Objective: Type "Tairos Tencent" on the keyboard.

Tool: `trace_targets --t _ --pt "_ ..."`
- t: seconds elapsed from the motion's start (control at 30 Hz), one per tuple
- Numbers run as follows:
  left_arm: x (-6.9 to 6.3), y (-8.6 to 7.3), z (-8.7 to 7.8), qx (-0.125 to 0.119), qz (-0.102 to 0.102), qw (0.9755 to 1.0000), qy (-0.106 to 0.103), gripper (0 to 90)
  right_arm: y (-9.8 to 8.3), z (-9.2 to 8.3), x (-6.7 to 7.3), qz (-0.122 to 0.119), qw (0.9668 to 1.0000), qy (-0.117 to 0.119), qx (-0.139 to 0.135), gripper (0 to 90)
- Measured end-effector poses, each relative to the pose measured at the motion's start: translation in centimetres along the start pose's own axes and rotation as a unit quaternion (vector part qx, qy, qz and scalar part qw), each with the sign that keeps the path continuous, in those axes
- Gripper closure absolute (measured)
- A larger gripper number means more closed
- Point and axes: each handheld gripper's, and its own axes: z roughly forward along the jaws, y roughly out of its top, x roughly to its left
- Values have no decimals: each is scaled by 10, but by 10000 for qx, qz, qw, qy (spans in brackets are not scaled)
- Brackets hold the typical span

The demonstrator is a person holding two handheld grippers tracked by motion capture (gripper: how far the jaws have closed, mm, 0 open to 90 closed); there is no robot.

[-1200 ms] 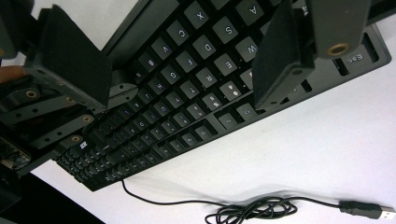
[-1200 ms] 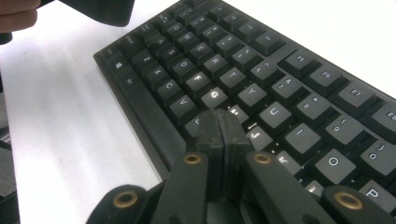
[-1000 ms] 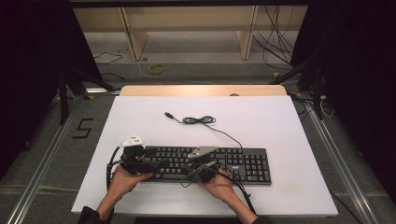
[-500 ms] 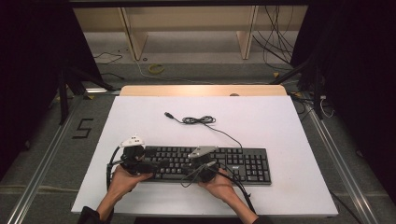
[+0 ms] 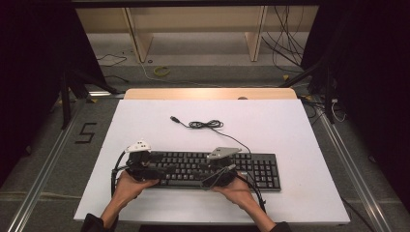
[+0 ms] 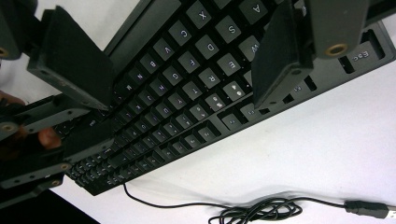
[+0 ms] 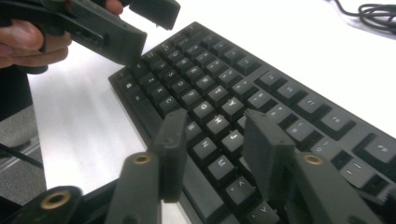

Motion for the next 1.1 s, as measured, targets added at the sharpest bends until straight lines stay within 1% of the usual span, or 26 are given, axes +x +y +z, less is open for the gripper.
trace_targets --t 0.1,0.13,0.17,0.33,0.47,0.5,0.63,0.8,0.83,0.87,0.9,0.93,0.97,1.0,1.03,1.1 --pt "-1 0 0 -1 22 10000 -4 222 0 -5 -1 57 10000 -9 -45 533" --pt "-1 0 1 1 36 10000 -3 222 0 -5 -1 57 10000 -9 -45 533" --pt "-1 1 1 6 57 10000 7 232 -1 -6 -2 58 10000 -18 -75 499" --pt "-2 2 1 -8 117 9999 45 264 -1 -9 -1 45 9999 -16 -106 447" --pt "-2 3 2 -8 84 9999 98 310 -2 -11 -1 56 9999 -50 -107 415" --pt "-2 3 2 -9 81 9999 98 342 -3 -12 -1 46 9999 -60 -121 401" --pt "-1 3 3 6 74 9999 79 372 -4 -14 -1 51 9999 -91 -130 381" --pt "-3 4 7 125 94 9998 99 492 -7 -19 -3 89 9997 -115 -176 370" --pt "-4 4 8 143 106 9997 136 492 -7 -19 -3 89 9997 -115 -176 370" --pt "-4 4 9 186 121 9996 161 520 -7 -20 -3 98 9997 -123 -195 368" --pt "-5 4 11 225 153 9995 188 585 -9 -23 -3 112 9996 -133 -218 365" --pt "-6 4 12 270 167 9993 204 608 -9 -25 -4 112 9996 -135 -236 362" --pt "-7 5 16 386 205 9987 262 629 -10 -26 -4 126 9995 -142 -240 358" --pt "-7 5 16 386 205 9987 262 651 -10 -26 -4 126 9995 -142 -240 358" --pt "-7 5 18 416 221 9985 281 651 -11 -27 -5 130 9995 -151 -239 353" --pt "-7 5 21 469 218 9982 296 694 -13 -29 -6 143 9995 -165 -243 350"
